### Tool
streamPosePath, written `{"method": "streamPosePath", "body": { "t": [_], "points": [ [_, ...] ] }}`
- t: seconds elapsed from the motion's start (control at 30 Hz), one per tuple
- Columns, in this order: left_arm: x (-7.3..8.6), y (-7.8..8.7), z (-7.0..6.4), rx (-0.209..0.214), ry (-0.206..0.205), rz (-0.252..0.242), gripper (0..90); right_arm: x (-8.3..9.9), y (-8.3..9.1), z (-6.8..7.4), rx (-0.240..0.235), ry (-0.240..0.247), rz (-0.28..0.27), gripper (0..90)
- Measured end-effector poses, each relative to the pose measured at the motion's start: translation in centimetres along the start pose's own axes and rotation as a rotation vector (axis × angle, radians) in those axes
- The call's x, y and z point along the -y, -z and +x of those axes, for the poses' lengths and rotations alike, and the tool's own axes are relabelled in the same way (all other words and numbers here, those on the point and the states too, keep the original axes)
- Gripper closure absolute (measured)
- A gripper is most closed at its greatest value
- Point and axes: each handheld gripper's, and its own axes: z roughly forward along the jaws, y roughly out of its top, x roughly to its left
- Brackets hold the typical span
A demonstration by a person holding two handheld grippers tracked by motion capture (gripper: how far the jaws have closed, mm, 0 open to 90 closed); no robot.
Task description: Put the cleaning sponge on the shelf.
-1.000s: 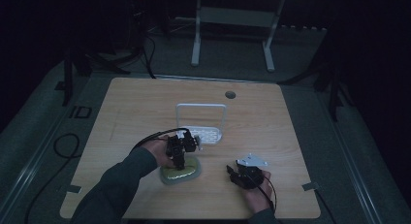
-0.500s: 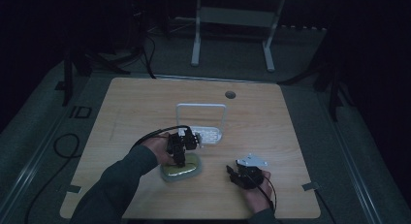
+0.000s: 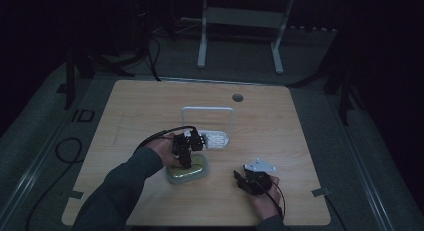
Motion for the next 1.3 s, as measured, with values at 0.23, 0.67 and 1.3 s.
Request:
{"method": "streamPosePath", "body": {
  "t": [0.23,0.67,1.3],
  "points": [
    [-0.4,0.1,0.1,-0.022,-0.012,-0.005,71.5,0.0,0.0,0.0,0.0,0.0,0.0,53.5],
    [-0.6,0.4,0.5,-0.049,-0.021,-0.024,71.7,0.0,0.0,0.0,-0.001,0.0,0.001,53.1],
    [-1.1,1.0,0.7,-0.101,-0.053,-0.051,71.7,0.0,0.0,0.0,-0.004,0.001,0.001,52.3]
  ]
}}
